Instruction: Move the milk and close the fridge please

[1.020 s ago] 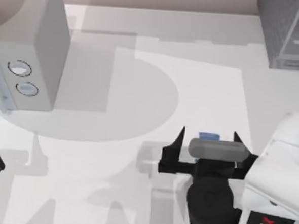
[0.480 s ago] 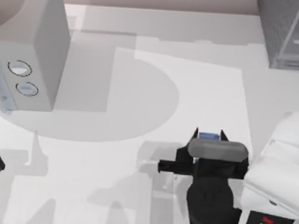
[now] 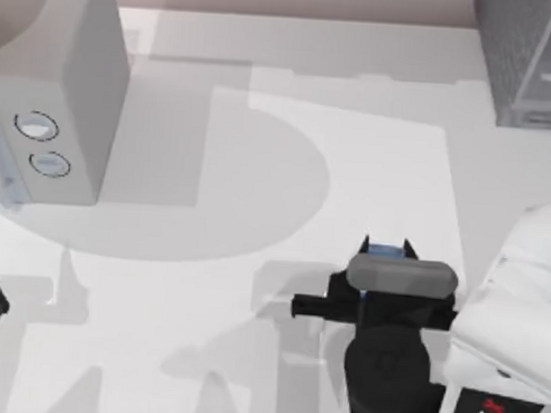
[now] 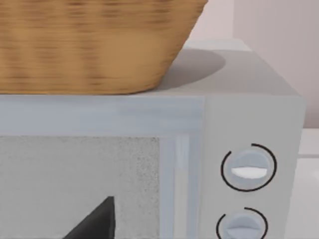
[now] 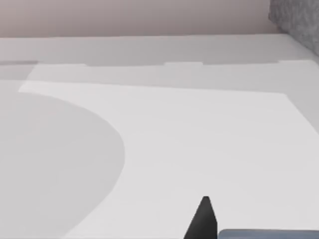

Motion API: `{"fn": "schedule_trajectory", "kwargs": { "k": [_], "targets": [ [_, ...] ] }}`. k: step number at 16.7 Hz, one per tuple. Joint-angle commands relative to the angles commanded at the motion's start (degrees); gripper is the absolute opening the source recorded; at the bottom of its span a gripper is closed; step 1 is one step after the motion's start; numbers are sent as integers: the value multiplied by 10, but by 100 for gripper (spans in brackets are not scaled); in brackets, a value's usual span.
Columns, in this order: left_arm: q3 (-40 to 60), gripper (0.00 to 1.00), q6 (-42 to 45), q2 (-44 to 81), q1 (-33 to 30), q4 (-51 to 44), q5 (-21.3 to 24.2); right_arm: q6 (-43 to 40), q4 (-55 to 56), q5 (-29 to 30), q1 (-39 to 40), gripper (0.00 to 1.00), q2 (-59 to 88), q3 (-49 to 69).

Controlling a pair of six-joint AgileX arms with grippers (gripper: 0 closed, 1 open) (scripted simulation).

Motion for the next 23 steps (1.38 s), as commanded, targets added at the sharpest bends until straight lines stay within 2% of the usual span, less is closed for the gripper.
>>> {"fn": "schedule_trajectory", "kwargs": {
  "k": [6,13,18,21,23],
  "targets": [
    [0,100,0,0,0,0,0,0,-2,0,1,0,-3,-1],
    [0,100,0,0,0,0,0,1,-78,-1,1,0,-87,-10],
    [0,100,0,0,0,0,0,2,-81,-2,0,0,-91,-9],
    [0,100,0,0,0,0,0,-5,-86,-38,-37,0,-116,-12],
    [0,100,0,0,0,0,0,-16,-96,-91,-89,0,-147,-19]
  ]
}}
